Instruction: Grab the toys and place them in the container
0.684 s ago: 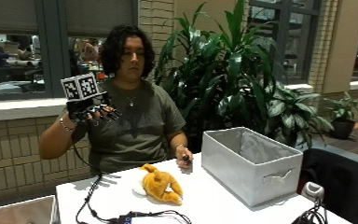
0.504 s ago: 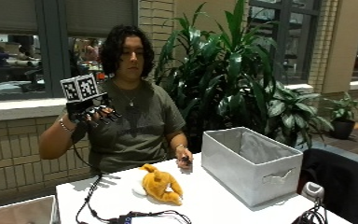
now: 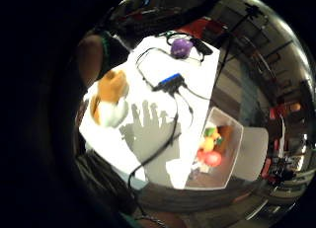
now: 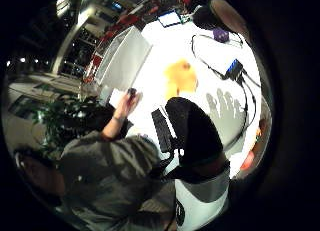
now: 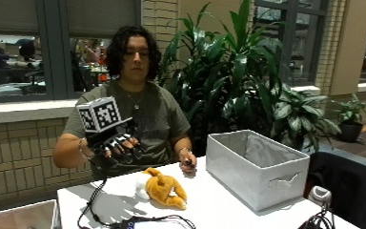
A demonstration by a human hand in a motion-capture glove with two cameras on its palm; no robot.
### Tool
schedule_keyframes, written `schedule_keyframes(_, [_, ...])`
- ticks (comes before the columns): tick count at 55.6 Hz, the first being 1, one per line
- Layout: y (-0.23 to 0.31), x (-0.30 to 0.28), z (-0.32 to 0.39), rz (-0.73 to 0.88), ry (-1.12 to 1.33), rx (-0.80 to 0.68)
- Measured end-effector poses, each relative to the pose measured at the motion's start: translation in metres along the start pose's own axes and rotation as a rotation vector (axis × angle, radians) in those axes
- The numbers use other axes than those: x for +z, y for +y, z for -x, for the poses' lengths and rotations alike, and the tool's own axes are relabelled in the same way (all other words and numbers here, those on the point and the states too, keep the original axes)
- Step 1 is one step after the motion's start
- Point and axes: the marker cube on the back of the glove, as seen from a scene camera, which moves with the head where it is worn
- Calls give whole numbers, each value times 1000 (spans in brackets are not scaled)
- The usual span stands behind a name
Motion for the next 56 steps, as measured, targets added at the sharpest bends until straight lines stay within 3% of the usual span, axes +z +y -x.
schedule_keyframes(22, [-215, 118, -76, -179, 93, 263])
schedule_keyframes(29, [-261, 148, -104, -119, 195, 365])
schedule_keyframes(35, [-272, 179, -112, -40, 165, 456])
schedule_keyframes(42, [-279, 181, -115, -178, 310, 400])
schedule_keyframes(47, [-273, 159, -113, -292, 368, 302])
schedule_keyframes(56, [-235, 94, -88, -418, 203, 216])
